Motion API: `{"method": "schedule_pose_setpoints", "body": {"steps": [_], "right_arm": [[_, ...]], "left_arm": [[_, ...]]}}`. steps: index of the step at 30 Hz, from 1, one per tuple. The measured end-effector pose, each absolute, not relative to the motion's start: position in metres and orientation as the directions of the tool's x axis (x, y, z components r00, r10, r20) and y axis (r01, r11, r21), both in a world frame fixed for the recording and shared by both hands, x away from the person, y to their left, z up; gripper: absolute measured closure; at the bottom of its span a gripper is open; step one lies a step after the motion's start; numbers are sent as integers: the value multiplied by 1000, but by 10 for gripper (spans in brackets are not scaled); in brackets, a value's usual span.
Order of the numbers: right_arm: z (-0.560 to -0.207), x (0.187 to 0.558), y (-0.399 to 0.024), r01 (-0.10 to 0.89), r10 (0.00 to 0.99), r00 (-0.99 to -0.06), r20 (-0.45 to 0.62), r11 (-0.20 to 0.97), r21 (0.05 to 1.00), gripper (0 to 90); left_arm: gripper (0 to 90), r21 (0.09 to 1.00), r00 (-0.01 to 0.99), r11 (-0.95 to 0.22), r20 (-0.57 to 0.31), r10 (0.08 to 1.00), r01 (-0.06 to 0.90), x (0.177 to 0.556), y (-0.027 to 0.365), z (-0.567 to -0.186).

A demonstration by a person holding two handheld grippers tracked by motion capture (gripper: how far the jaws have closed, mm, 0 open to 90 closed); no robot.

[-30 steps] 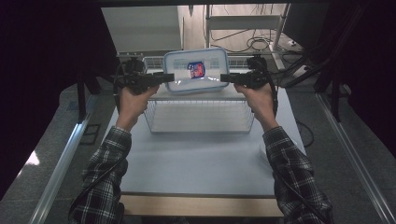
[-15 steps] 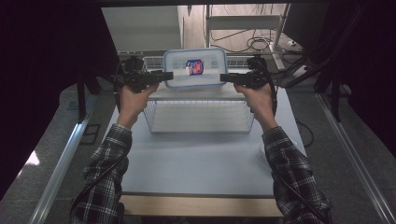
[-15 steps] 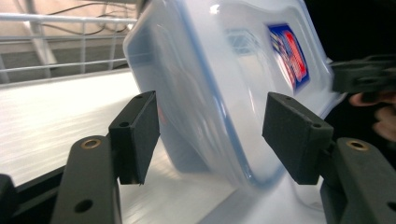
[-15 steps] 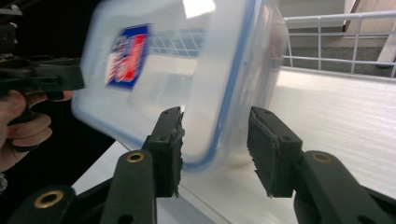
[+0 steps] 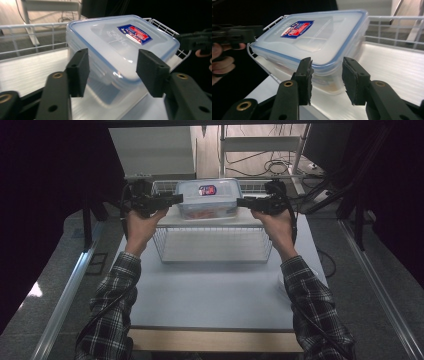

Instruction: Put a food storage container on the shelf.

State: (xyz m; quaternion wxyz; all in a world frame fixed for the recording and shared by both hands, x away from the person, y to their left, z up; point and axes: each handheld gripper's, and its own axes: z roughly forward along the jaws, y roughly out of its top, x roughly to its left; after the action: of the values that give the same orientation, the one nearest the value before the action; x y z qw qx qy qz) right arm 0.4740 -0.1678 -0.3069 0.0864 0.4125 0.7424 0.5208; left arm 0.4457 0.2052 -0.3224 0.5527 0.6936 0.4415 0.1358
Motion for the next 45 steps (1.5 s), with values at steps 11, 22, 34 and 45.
{"method": "schedule_pose_setpoints", "body": {"steps": [11, 22, 34, 45], "right_arm": [[-318, 467, -177, 469, 739, -636, 223, 140, 872, 770], [-326, 474, -174, 482, 760, -614, 215, 145, 864, 775], [-330, 483, -173, 485, 783, -590, 197, 149, 861, 830], [-329, 481, -167, 482, 775, -603, 187, 167, 860, 863]], "left_arm": [[795, 900, 553, -112, -156, 819, 420, 416, 202, -350], [771, 880, 483, -56, -204, 852, 471, 436, 192, -352], [763, 876, 503, -75, -202, 840, 477, 428, 190, -358], [740, 866, 524, -86, -216, 824, 493, 424, 190, -361]]}}
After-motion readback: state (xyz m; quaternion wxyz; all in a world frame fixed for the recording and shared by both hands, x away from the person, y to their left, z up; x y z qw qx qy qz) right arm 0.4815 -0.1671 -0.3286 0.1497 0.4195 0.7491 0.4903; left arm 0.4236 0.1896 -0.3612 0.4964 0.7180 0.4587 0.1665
